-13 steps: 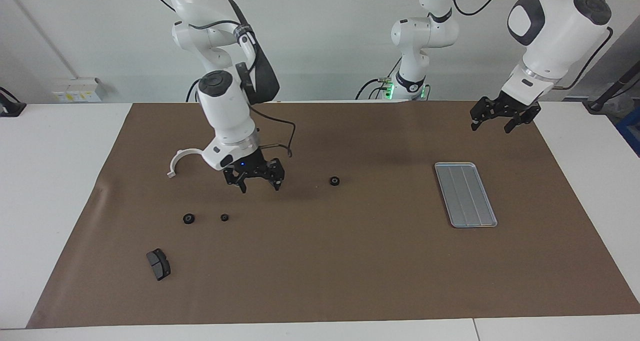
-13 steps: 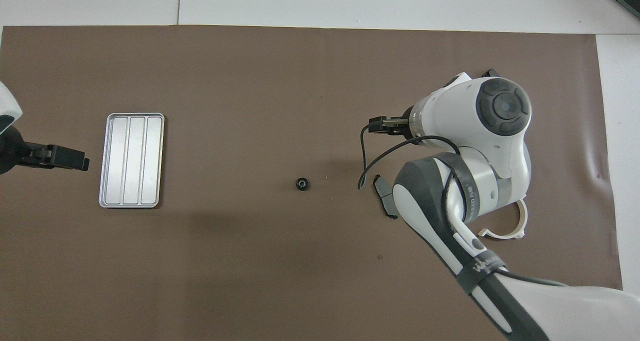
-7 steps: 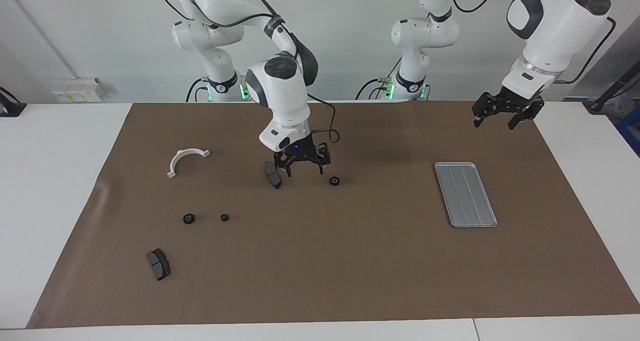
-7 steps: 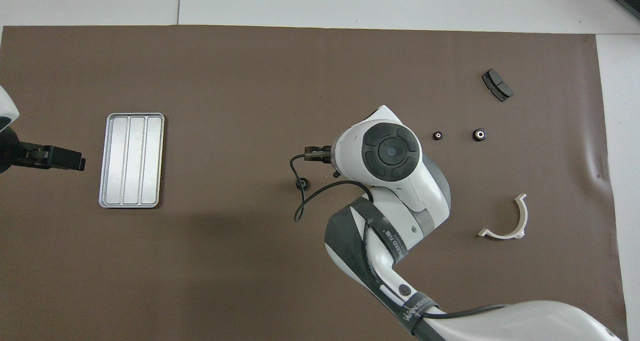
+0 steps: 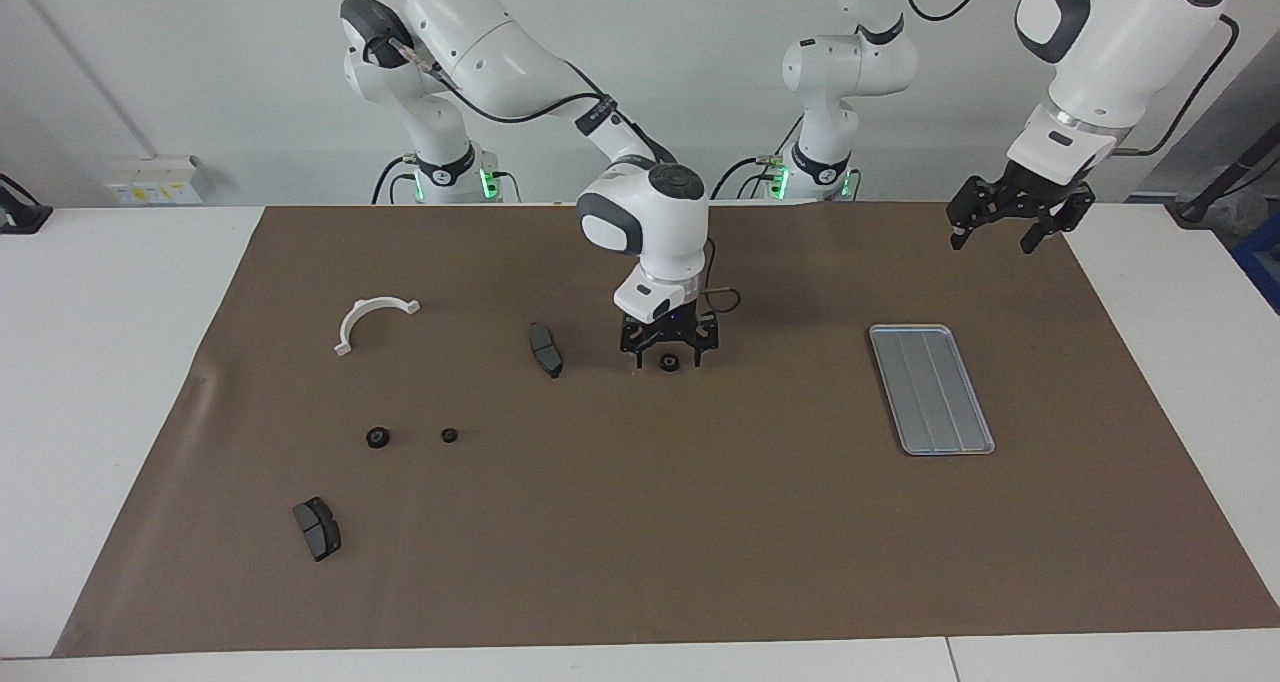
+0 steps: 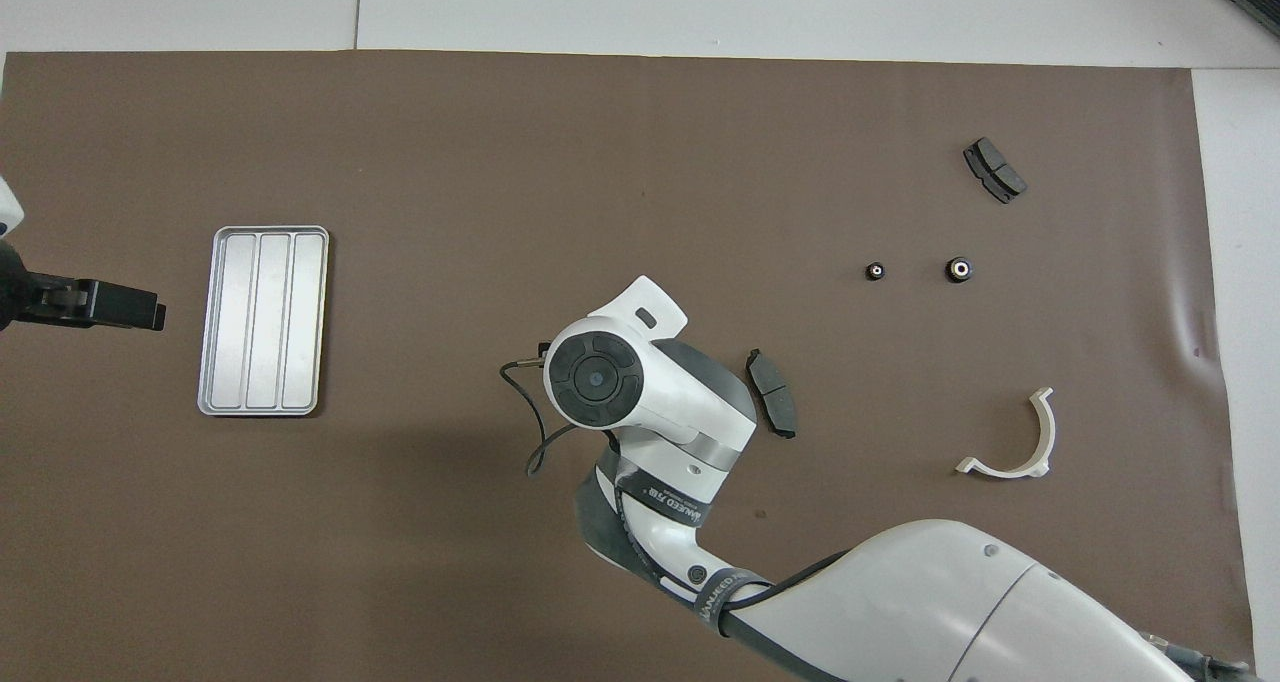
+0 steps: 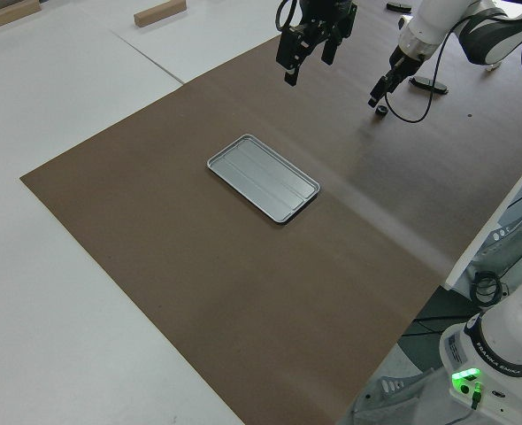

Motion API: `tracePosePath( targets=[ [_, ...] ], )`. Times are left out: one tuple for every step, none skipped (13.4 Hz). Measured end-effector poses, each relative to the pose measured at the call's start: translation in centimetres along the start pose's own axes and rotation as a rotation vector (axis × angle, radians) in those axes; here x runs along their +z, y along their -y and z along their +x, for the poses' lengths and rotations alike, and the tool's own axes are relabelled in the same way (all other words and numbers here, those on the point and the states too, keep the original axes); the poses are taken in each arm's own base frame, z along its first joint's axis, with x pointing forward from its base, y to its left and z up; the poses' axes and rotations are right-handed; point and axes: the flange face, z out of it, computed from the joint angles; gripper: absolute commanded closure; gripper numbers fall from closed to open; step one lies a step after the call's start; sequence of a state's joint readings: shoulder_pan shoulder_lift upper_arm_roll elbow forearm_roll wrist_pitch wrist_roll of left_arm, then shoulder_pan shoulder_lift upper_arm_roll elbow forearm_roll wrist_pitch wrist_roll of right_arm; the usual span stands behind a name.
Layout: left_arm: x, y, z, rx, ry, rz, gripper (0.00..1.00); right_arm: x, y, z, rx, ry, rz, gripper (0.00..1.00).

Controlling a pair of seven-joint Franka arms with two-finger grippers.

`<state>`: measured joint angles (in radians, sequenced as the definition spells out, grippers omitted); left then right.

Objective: Place bearing gear from tray to pile
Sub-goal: 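Lower the right gripper onto the last bearing mid-table and grasp it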

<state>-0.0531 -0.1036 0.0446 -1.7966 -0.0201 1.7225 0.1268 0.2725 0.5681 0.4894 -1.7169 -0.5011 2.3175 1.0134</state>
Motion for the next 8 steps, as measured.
tracePosePath(
  targets=[
    [0.00, 0.00, 0.00, -0.005, 0.000, 0.000, 0.00, 0.27, 0.20, -0.04, -0.001, 0.003, 0.005, 0.00],
    [0.00, 0.01, 0.00, -0.011, 0.000, 0.000, 0.00, 0.36, 0.40, -0.11, -0.003, 0.001, 0.012, 0.03],
    [0.00, 0.04, -0.01, -0.015, 0.000, 0.003, 0.00, 0.41, 0.57, -0.21, -0.006, 0.001, 0.015, 0.03],
    [0.00, 0.11, -0.01, -0.016, 0.001, 0.007, 0.00, 0.49, 0.67, -0.32, -0.008, 0.003, 0.014, 0.03],
    [0.00, 0.21, -0.03, -0.018, 0.001, 0.011, 0.00, 0.55, 0.75, -0.41, -0.009, 0.004, 0.014, 0.06],
    [-0.01, 0.39, -0.05, -0.023, 0.002, 0.013, 0.00, 0.60, 0.80, -0.51, -0.011, 0.007, 0.012, 0.11],
    [-0.01, 0.64, -0.08, -0.028, 0.002, 0.014, 0.00, 0.66, 0.76, -0.62, -0.012, 0.013, 0.003, 0.14],
    [-0.02, 0.99, -0.13, -0.035, 0.002, 0.015, 0.00, 0.74, 0.70, -0.71, -0.013, 0.019, -0.005, 0.20]
  ],
)
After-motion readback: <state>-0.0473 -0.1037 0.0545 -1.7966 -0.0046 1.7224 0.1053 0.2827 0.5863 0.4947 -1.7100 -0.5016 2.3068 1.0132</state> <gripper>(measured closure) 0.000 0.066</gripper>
